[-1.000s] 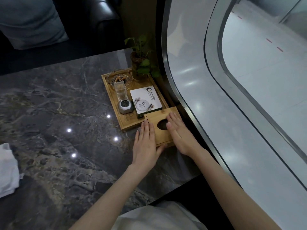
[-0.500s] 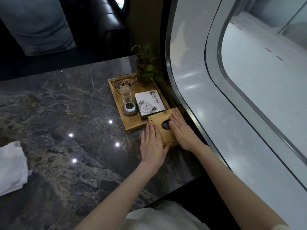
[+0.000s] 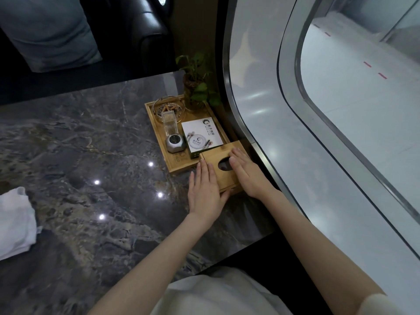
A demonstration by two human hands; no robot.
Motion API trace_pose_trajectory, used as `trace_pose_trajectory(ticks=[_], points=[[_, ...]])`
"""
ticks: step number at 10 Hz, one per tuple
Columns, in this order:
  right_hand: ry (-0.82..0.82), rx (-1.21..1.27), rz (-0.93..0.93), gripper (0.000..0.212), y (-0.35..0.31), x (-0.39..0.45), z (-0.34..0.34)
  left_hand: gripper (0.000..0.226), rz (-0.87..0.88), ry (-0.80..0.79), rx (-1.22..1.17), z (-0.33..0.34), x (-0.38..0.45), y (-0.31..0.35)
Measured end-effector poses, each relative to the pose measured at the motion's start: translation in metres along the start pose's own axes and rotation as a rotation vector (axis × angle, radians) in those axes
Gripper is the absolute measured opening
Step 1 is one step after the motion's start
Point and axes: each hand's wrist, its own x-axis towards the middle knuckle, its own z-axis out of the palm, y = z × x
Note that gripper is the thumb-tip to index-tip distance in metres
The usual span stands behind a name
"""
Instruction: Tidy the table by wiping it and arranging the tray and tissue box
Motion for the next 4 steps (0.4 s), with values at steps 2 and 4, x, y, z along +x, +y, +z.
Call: trace_pose_trajectory(ticks=[2,4], points=[[0.109,-0.047,-0.029,0.041,-0.015,0.004,0.000,0.079,0.026,-0.159,-0.153,-0.025,0.005,-0.010],[0.191,0.169,-0.059,0.030,-0.066,0.028,-0.004,0.030,-0.186,-0.408,-0.845,-0.097,0.031,-0.042]])
